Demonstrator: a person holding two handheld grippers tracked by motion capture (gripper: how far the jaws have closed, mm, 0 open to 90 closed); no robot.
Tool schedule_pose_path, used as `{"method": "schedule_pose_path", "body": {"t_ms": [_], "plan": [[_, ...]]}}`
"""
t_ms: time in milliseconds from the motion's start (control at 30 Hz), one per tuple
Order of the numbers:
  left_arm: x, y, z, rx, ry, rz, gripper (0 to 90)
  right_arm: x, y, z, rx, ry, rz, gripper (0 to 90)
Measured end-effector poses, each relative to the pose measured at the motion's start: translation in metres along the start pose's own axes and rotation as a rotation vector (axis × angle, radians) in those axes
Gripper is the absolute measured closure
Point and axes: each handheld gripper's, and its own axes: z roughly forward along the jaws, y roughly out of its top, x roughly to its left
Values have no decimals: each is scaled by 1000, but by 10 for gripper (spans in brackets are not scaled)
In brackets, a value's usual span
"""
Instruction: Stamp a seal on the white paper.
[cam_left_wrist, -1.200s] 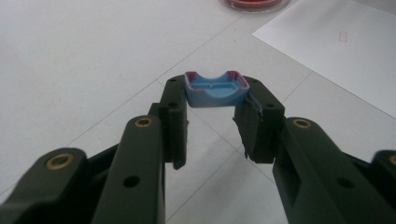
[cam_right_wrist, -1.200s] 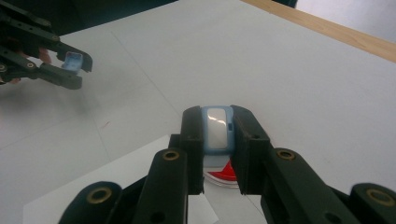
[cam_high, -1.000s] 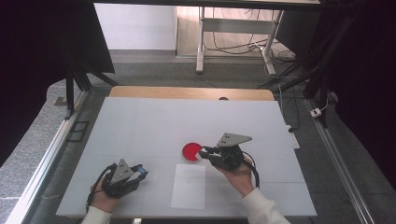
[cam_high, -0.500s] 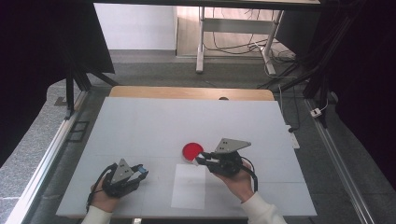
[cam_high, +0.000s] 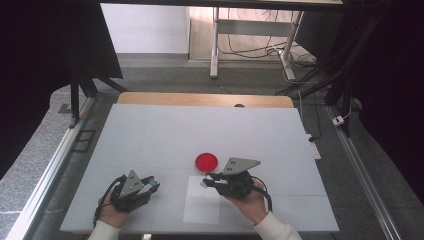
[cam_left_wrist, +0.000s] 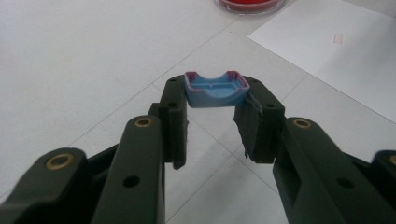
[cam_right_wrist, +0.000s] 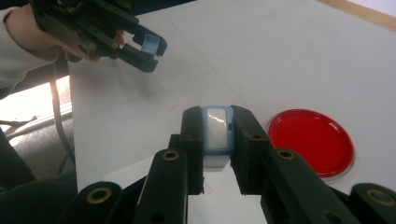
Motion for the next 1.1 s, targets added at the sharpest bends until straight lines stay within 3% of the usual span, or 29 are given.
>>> {"method": "schedule_pose_path", "body": {"t_ms": [500, 833, 1100], "plan": [[1, -1, 0, 2, 3, 0, 644, 5, -5, 10, 53, 5, -23, 751], [1, -1, 0, 6, 0, 3, 643, 9, -8, 19, 131, 8, -88, 751], [1, -1, 0, 7, 1, 5, 643, 9, -10, 23, 157, 14, -99, 751]]}}
